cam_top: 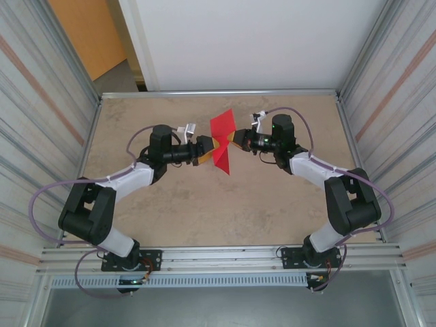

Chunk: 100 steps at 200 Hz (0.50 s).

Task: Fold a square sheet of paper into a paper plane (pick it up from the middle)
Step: Turn over the paper at the center of the table.

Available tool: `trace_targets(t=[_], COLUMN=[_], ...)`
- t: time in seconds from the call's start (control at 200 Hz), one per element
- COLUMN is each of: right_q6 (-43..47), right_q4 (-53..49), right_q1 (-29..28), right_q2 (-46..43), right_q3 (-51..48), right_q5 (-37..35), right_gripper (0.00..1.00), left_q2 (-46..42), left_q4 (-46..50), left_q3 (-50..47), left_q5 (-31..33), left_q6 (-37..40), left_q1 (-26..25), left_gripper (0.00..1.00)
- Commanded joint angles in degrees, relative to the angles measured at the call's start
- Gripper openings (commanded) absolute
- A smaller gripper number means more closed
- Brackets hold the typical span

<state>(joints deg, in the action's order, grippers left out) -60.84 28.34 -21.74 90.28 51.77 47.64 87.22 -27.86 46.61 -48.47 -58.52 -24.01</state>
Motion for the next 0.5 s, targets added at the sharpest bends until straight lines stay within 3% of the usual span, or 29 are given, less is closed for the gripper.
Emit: trace_targets(t=[0.0,0.496], right_q6=[-1.63,-3.72], right_q4=[1.89,3.31], right_q1=[-0.66,-0.22], right_q2=[-0.8,-0.5], right_q3=[1.85,1.85], right_q5=[1.82,2.75], right_gripper=[0.04,0.09], left_q2=[-0.25,-2.39], left_q4=[-6.86,-6.51], left_q3=[1.45,0.59], left_q5=[-3.83,-2.08], left_q6=[-3.07,-1.81], left_q1=[0.01,0.81], left_gripper=[0.81,0.43])
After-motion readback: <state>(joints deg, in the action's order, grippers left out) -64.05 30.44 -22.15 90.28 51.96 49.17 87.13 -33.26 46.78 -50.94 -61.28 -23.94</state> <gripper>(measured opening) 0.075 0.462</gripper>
